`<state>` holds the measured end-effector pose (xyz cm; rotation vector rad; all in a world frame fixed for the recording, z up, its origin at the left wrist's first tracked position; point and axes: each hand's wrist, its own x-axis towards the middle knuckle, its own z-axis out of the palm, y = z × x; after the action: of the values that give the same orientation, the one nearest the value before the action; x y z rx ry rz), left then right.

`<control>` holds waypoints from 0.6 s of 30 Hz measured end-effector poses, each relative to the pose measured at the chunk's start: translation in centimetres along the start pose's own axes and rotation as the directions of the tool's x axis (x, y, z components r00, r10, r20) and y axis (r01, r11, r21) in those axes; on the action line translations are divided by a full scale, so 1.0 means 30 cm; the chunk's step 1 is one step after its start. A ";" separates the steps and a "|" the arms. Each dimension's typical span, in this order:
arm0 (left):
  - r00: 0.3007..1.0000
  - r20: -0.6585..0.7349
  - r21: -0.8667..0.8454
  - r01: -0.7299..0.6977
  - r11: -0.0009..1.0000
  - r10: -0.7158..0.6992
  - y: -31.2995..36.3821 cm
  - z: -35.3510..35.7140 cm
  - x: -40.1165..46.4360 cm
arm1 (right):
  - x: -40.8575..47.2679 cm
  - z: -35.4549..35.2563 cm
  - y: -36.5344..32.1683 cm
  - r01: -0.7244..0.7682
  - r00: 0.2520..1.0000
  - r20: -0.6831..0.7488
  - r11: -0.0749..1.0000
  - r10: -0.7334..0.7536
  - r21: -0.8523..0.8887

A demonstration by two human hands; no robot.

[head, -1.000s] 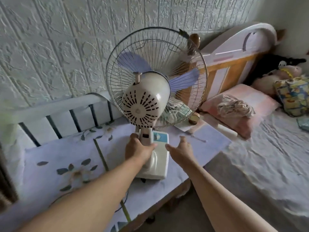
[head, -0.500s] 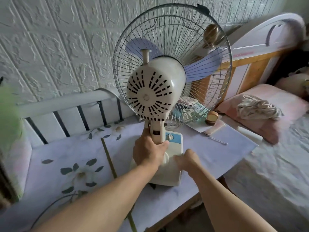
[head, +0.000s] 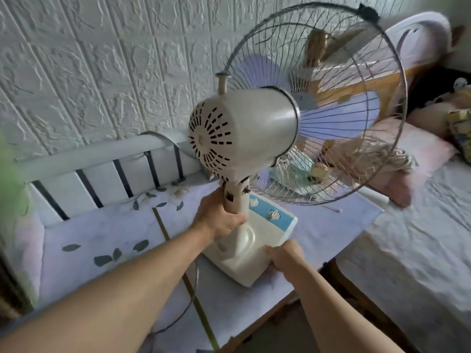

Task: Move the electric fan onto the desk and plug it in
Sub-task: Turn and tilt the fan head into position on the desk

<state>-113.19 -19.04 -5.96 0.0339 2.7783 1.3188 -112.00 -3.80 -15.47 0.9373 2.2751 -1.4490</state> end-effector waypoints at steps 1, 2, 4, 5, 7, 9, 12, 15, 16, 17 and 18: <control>0.999 0.032 -0.006 -0.009 1.000 0.010 -0.004 -0.015 0.010 | 0.002 0.017 0.006 -0.014 1.000 -0.005 0.999 0.015 0.051; 0.998 0.062 -0.010 -0.017 1.000 0.017 -0.010 -0.030 0.021 | 0.003 0.035 0.009 -0.025 1.000 -0.014 0.995 0.026 0.093; 0.993 0.115 -0.017 -0.039 0.999 0.041 -0.020 -0.061 0.042 | -0.003 0.070 0.010 -0.039 0.999 -0.031 0.992 0.043 0.119; 0.989 0.136 -0.027 -0.047 0.999 0.051 -0.026 -0.073 0.049 | -0.006 0.085 0.009 -0.050 0.998 -0.037 0.991 0.055 0.122; 0.982 0.176 -0.065 -0.059 0.996 0.069 -0.035 -0.095 0.057 | -0.012 0.106 0.008 -0.079 0.995 -0.050 0.984 0.088 0.161; 0.978 0.193 -0.078 -0.066 0.995 0.080 -0.036 -0.104 0.054 | -0.011 0.116 0.014 -0.094 0.993 -0.055 0.974 0.108 0.205; 0.990 0.116 -0.070 -0.076 0.995 0.084 -0.040 -0.088 0.033 | -0.022 0.099 0.013 -0.095 0.989 -0.090 0.969 0.119 0.230; 0.997 -0.072 -0.050 0.031 0.998 -0.034 -0.058 -0.019 -0.020 | -0.005 0.028 -0.004 -0.024 0.956 -0.290 0.997 0.043 0.070; 0.985 -0.122 -0.072 0.115 0.991 -0.123 -0.066 0.011 -0.041 | 0.005 -0.001 -0.016 0.009 0.938 -0.347 1.000 -0.007 0.002; 0.964 -0.153 -0.112 0.200 0.973 -0.216 -0.079 0.051 -0.061 | 0.028 -0.023 -0.018 0.049 0.926 -0.371 0.997 -0.066 -0.056; 0.946 -0.177 -0.147 0.248 0.958 -0.272 -0.086 0.087 -0.078 | 0.050 -0.041 -0.023 0.085 0.924 -0.365 0.992 -0.113 -0.091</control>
<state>-110.66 -18.75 -9.49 -0.4775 2.7223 1.4880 -113.45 -2.35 -15.26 1.1723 2.6603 -1.3039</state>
